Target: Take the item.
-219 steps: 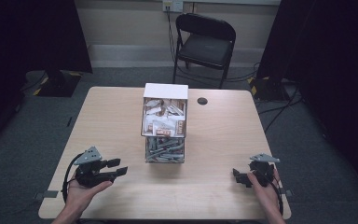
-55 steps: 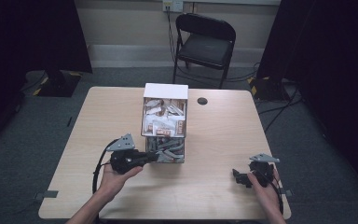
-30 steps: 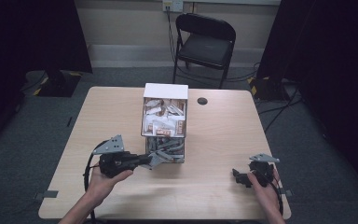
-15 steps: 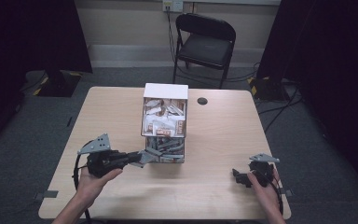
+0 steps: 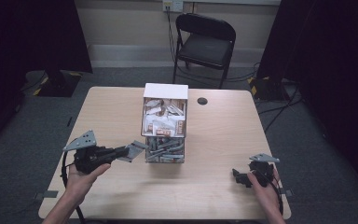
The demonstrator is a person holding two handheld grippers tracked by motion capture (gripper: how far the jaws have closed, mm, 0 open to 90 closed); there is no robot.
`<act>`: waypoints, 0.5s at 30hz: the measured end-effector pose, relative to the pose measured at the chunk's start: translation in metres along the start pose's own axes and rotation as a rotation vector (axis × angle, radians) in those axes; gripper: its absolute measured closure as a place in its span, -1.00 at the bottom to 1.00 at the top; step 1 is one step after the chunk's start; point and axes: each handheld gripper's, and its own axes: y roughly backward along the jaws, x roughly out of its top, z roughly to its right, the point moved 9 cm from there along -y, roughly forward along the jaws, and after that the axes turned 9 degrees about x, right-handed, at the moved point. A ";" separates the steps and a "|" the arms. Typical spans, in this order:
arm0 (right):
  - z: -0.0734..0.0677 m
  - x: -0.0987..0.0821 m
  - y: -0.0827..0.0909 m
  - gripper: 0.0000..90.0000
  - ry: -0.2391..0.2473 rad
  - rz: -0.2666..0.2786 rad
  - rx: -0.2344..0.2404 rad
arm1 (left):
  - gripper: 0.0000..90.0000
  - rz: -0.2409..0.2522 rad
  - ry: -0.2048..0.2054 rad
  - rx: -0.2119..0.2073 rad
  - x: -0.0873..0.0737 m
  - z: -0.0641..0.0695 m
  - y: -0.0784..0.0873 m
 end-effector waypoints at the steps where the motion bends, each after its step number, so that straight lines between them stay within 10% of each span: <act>1: 0.000 0.000 0.000 -1.00 -0.001 0.000 0.000 | 0.99 0.002 0.004 0.009 0.000 -0.003 0.002; 15: 0.000 0.000 0.000 -1.00 -0.001 0.000 0.000 | 0.99 0.011 0.035 0.094 0.004 -0.035 0.013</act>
